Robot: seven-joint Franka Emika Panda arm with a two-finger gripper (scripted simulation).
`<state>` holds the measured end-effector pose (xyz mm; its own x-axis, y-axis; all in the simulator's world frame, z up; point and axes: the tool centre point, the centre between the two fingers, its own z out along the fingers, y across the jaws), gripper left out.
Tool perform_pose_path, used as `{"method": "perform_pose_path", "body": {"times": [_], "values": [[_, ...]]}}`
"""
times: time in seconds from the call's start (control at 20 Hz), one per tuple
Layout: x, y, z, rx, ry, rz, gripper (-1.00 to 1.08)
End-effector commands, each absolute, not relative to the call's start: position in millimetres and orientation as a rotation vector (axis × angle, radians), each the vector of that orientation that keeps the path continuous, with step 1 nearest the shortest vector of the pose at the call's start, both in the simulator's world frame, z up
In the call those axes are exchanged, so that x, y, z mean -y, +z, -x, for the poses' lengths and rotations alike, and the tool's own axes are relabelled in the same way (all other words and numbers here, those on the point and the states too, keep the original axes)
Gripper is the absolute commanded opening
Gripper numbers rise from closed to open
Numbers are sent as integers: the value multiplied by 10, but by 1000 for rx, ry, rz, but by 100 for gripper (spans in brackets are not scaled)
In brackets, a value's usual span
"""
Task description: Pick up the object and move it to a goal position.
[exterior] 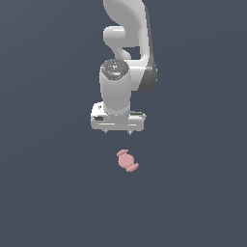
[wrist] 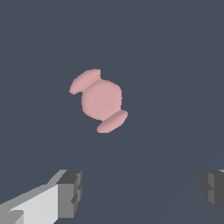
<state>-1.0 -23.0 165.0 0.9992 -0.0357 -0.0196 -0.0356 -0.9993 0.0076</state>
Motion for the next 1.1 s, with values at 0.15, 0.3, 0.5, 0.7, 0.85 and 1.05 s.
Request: {"method": "perform_pose_path", "body": {"times": [0.15, 0.3, 0.5, 0.7, 0.85, 1.05], "values": [[237, 1672, -2, 64, -30, -3134, 100], [257, 1736, -31, 91, -28, -3134, 100], [274, 1791, -39, 121, -27, -3135, 100], [269, 1776, -43, 109, -27, -3135, 100], [257, 1739, -71, 73, -26, -3135, 100], [227, 1652, -135, -10, -25, -3133, 100]]}}
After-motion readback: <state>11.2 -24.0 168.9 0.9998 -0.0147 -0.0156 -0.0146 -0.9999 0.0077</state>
